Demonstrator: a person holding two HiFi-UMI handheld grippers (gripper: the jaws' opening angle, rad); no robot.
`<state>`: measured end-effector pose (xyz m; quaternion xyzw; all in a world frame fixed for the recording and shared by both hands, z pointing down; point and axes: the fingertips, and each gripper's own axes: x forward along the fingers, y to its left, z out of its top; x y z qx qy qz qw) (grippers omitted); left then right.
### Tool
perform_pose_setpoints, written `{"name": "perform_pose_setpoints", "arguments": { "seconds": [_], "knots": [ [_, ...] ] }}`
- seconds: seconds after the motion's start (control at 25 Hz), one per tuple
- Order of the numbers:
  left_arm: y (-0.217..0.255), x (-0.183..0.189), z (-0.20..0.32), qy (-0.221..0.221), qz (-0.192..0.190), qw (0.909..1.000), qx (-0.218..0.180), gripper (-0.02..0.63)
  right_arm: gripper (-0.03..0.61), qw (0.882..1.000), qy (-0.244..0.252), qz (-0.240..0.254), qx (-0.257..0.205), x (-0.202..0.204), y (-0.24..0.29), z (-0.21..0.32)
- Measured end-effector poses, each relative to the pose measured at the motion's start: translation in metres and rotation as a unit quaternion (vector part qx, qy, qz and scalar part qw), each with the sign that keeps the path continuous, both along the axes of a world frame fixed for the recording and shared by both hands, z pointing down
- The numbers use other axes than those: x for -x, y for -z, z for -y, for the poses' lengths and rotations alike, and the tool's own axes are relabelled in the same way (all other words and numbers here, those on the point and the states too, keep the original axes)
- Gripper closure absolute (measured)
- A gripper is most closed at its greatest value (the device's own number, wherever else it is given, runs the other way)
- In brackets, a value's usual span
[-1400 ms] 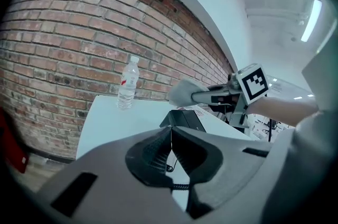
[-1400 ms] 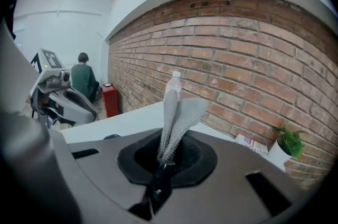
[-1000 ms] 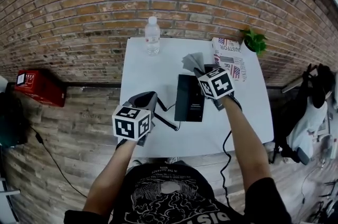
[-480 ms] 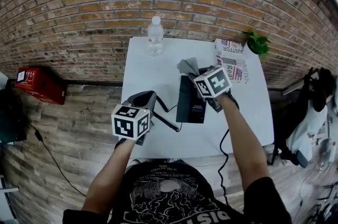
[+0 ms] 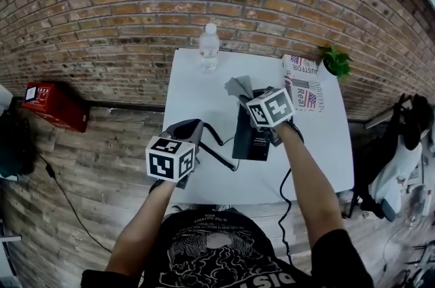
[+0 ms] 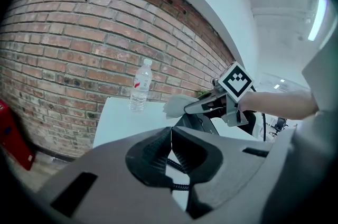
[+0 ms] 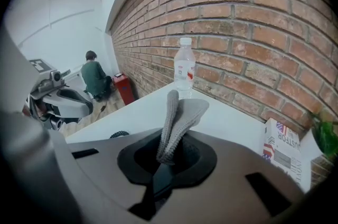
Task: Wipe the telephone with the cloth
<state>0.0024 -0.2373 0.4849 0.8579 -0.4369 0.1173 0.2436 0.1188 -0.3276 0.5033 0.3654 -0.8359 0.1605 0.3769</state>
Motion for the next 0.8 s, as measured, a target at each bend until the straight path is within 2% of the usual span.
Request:
{"name": "perform_pose_setpoints", "arguments": {
  "seconds": [0.32,0.56,0.8],
  "knots": [
    [0.000,0.035,-0.007,0.032,0.008,0.9995,-0.002,0.606,0.566,0.999,0.017,0.027,0.004,0.036,0.000,-0.003],
    [0.015,0.053,-0.005,0.046,0.023,0.9984,-0.023,0.606,0.566,0.997,0.001,0.066,-0.043,0.050,0.032,-0.012],
    [0.041,0.052,-0.007,0.046,0.025,0.9975,-0.047,0.606,0.566,0.988,-0.022,0.113,-0.103,0.043,0.079,-0.044]
  ]
}}
